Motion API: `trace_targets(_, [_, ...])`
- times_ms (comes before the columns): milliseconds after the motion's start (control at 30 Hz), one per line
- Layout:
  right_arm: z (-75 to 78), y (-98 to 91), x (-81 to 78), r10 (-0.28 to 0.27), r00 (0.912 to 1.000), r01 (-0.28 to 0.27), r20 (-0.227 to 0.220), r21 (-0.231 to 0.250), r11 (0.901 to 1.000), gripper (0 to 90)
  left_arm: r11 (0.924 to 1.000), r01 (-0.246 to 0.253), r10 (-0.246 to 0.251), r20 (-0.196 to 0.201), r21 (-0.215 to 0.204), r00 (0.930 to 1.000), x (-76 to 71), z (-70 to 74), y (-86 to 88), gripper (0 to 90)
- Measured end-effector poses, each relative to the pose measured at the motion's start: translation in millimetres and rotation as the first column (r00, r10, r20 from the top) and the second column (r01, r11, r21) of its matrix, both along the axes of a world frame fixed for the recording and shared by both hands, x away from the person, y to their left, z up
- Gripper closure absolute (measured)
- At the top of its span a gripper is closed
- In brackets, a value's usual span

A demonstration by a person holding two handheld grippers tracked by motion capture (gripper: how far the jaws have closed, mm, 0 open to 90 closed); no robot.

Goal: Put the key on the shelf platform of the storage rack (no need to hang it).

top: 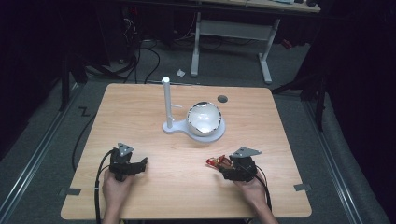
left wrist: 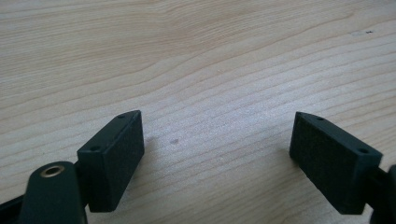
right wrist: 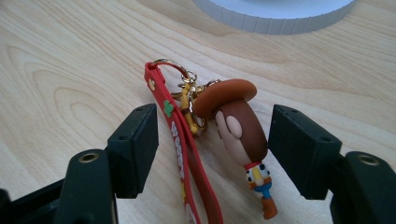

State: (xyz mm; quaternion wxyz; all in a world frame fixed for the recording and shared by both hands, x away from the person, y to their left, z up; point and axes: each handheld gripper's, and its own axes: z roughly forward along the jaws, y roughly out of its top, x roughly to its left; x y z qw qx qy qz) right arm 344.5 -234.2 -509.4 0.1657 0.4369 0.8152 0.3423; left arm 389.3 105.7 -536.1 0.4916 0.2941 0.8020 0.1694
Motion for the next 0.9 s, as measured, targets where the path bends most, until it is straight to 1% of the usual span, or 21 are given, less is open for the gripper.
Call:
trace_targets(67, [-1.4, 1.5, 2.6, 0.004, 1.0000, -0.004, 0.004, -0.013, 0.9999, 34.4, 1.0000, -0.001, 0.001, 0.000, -0.001, 1.0000, 0.0, 0.0, -0.1, 18.1])
trace_targets(133, [-2.8, 3.1, 4.8, -0.003, 1.0000, 0.003, -0.004, -0.028, 0.9996, 34.7, 1.0000, 0.003, -0.003, 0.004, 0.004, 1.0000, 0.0, -0.3, 0.3, 18.1])
trace_targets(200, [-3.8, 3.5, 6.2, 0.000, 1.0000, 0.000, -0.006, -0.033, 0.9995, 35.1, 1.0000, 0.000, 0.000, 0.000, -0.001, 1.0000, 0.0, 0.1, 0.0, 18.1])
trace_targets(233, [-6.0, 5.1, 7.8, 0.006, 0.9999, -0.006, -0.014, -0.036, 0.9993, 35.7, 1.0000, 0.001, -0.001, 0.000, -0.001, 1.0000, 0.0, 0.1, 0.0, 18.1])
trace_targets(267, [-6.0, 5.1, 7.8, 0.006, 0.9999, -0.006, -0.014, -0.036, 0.9993, 35.7, 1.0000, 0.001, -0.001, 0.000, -0.001, 1.0000, 0.0, 0.1, 0.0, 18.1])
trace_targets(300, [-8.3, 7.5, 8.7, 0.012, 0.9998, -0.013, -0.014, -0.057, 0.9983, 35.7, 1.0000, 0.006, -0.006, 0.005, 0.006, 1.0000, 0.0, -0.4, 0.4, 18.1])
trace_targets(433, [-10.3, 8.9, 9.3, 0.014, 0.9999, -0.015, -0.009, -0.074, 0.9971, 37.9, 1.0000, 0.002, -0.002, 0.001, 0.002, 1.0000, 0.0, -0.1, 0.2, 18.1])
trace_targets(467, [-10.3, 8.9, 9.2, 0.013, 0.9999, -0.013, -0.008, -0.079, 0.9967, 38.6, 1.0000, 0.006, -0.006, 0.005, 0.006, 1.0000, 0.0, -0.4, 0.5, 18.1])
trace_targets(500, [-10.4, 8.8, 9.3, 0.014, 0.9999, -0.014, -0.007, -0.080, 0.9967, 40.1, 1.0000, 0.002, -0.002, 0.001, 0.001, 1.0000, 0.0, -0.1, 0.2, 18.1])
trace_targets(567, [-10.4, 8.4, 8.5, 0.017, 0.9998, -0.017, -0.003, -0.079, 0.9967, 45.8, 1.0000, 0.002, -0.002, 0.000, 0.001, 1.0000, 0.0, 0.0, 0.2, 18.1])
trace_targets(667, [-10.9, 6.4, 9.1, 0.038, 0.9993, -0.038, -0.001, -0.075, 0.9964, 51.2, 1.0000, 0.004, -0.004, 0.004, 0.004, 1.0000, 0.0, -0.3, 0.3, 18.1])
trace_targets(800, [-11.9, 2.4, 9.2, 0.046, 0.9989, -0.046, 0.004, -0.068, 0.9967, 56.6, 1.0000, 0.007, -0.007, 0.004, 0.006, 1.0000, 0.0, -0.4, 0.5, 18.0])
trace_targets(867, [-12.5, 0.8, 8.4, 0.050, 0.9987, -0.049, 0.006, -0.056, 0.9972, 58.1, 1.0000, 0.006, -0.006, 0.004, 0.005, 1.0000, 0.0, -0.3, 0.5, 18.0])
trace_targets(900, [-12.9, -0.3, 8.2, 0.053, 0.9985, -0.052, 0.009, -0.054, 0.9972, 58.6, 1.0000, -0.001, 0.001, 0.002, -0.001, 1.0000, 0.2, -0.1, 0.1, 18.0])
